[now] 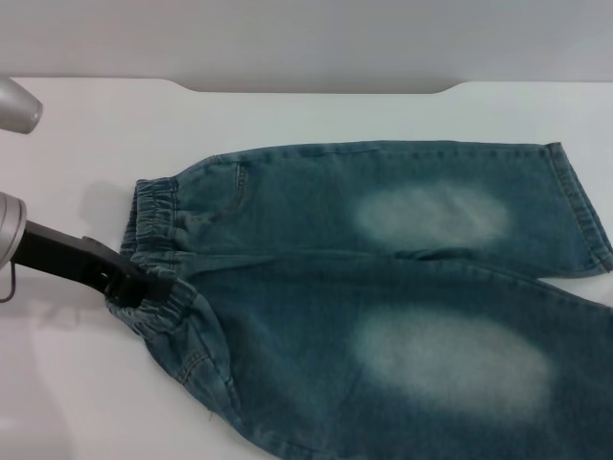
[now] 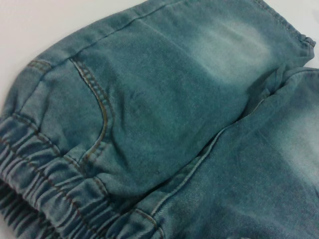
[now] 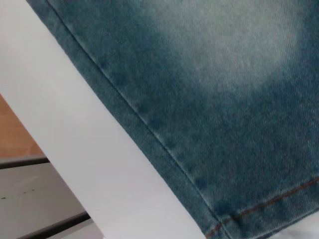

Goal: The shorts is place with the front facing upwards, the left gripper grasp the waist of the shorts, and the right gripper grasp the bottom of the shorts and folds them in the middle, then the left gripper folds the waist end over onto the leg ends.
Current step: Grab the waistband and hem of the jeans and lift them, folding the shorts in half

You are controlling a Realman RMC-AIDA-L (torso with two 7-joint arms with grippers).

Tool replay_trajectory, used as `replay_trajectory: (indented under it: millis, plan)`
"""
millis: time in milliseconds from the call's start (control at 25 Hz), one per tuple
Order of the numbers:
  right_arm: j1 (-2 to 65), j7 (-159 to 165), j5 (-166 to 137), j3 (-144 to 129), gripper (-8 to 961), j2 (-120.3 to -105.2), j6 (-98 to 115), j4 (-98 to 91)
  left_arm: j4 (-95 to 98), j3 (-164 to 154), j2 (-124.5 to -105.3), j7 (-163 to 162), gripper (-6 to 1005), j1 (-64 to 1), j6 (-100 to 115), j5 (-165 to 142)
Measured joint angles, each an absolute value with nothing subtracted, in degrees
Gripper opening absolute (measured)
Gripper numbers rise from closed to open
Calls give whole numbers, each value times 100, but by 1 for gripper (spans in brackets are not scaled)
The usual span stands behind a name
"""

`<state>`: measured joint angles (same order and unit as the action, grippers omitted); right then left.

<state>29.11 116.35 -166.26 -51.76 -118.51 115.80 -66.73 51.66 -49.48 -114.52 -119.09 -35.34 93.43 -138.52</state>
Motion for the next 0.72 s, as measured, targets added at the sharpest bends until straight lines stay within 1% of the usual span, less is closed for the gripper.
replay_trajectory:
  millis: [720]
  plan:
    - [3026,11672,-16573,-5501,454,-11883,11373,-6391,5151,-4962,-11443,-11918,39,-3551,9350,-13851]
